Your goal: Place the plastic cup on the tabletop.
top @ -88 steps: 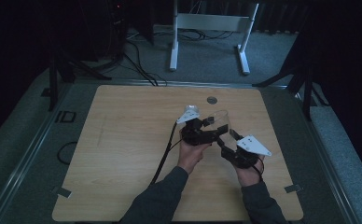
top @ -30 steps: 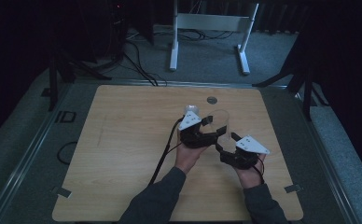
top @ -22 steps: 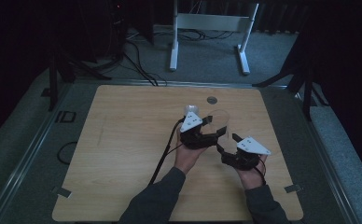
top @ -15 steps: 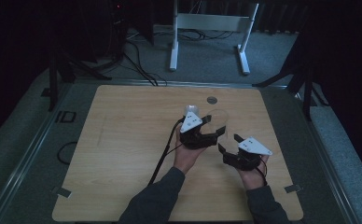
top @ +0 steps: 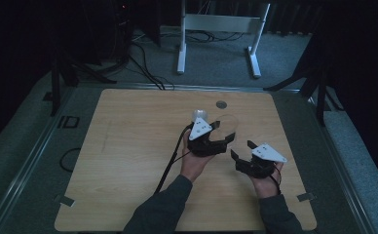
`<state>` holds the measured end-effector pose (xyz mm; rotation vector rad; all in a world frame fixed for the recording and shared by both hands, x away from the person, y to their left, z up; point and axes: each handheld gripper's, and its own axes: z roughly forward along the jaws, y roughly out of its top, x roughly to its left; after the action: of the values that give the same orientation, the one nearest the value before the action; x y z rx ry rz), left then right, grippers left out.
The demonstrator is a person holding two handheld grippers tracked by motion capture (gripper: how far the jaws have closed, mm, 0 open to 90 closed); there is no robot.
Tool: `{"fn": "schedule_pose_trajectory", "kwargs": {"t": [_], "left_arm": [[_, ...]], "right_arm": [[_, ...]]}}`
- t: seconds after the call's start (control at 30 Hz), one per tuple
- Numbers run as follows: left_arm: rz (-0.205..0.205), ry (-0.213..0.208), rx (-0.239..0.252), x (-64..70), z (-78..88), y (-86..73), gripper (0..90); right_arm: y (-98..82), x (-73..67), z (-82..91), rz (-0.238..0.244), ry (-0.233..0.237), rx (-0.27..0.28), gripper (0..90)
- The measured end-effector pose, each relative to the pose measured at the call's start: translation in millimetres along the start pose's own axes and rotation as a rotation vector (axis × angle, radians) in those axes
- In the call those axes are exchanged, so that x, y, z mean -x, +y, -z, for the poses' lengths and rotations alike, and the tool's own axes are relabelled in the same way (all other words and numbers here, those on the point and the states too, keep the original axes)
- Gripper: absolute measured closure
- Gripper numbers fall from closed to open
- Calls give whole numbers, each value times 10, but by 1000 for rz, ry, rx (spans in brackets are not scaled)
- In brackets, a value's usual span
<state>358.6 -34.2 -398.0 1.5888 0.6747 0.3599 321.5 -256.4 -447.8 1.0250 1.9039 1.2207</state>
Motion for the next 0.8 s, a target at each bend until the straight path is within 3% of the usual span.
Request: {"fn": "schedule_pose_trajectory", "kwargs": {"t": [0.8], "left_arm": [[-37,31,-26,-14,48,-41,306]], "right_arm": [[-6,71,6,-26,-15,-1,266]]}}
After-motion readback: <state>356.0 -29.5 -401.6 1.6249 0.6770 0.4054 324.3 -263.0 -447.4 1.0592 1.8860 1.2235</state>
